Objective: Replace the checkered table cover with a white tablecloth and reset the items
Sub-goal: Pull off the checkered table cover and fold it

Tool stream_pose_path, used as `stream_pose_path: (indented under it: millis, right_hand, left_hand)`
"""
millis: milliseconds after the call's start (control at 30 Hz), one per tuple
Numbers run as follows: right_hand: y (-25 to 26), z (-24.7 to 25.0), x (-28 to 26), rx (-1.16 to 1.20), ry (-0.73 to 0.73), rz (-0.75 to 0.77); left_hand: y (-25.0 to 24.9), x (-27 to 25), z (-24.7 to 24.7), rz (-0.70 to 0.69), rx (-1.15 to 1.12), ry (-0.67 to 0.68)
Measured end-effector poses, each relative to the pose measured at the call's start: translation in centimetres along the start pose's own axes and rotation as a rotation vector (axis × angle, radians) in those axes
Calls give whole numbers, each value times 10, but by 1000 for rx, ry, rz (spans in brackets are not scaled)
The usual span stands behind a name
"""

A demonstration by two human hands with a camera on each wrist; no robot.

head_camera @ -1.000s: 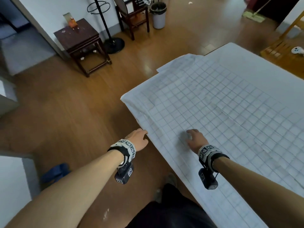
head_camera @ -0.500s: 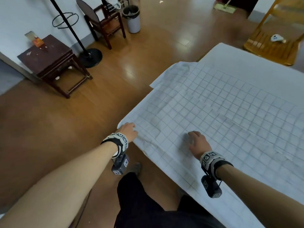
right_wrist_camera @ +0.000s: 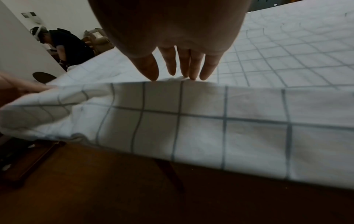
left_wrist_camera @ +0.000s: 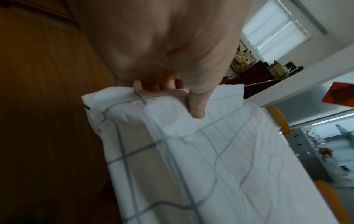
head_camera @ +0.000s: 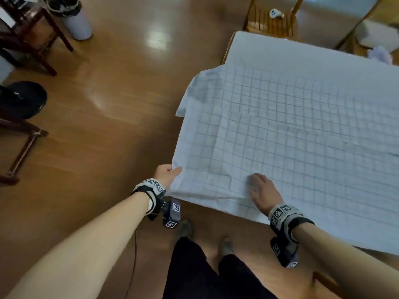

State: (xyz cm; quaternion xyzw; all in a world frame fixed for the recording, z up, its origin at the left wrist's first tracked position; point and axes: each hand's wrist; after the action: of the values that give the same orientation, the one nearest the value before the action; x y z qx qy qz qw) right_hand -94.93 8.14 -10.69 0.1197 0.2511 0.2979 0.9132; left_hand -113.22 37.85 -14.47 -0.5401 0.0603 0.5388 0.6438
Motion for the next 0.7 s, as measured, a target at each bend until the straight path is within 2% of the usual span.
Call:
stream_pose_path:
  millis: [133, 267, 433, 567, 700]
  right_hand:
    - [18, -6, -14, -35, 50, -60]
    - [23, -11, -27, -12, -8, -50]
    - [26, -21, -57, -3, -106, -66]
    - [25, -33, -94, 0, -87, -18]
    - [23, -49, -126, -29, -56, 64]
  left_hand:
    - [11, -19, 31, 4, -167, 110]
    - [21, -43, 51, -34, -111, 170]
    - [31, -76, 50, -34, -43, 88]
    - [49, -96, 47, -25, -26, 7]
    - [76, -100, 50, -101, 86, -39]
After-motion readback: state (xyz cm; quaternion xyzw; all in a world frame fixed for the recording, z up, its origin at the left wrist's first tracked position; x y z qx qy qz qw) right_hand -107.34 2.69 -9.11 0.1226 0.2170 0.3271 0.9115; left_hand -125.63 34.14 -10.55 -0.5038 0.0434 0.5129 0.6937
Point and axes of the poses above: each hand's wrist, its own x-axis towards the middle knuckle, its own z-axis out of the back of the hand, y = z × x, and after that the axes turned 6 degrees about -y, right-handed
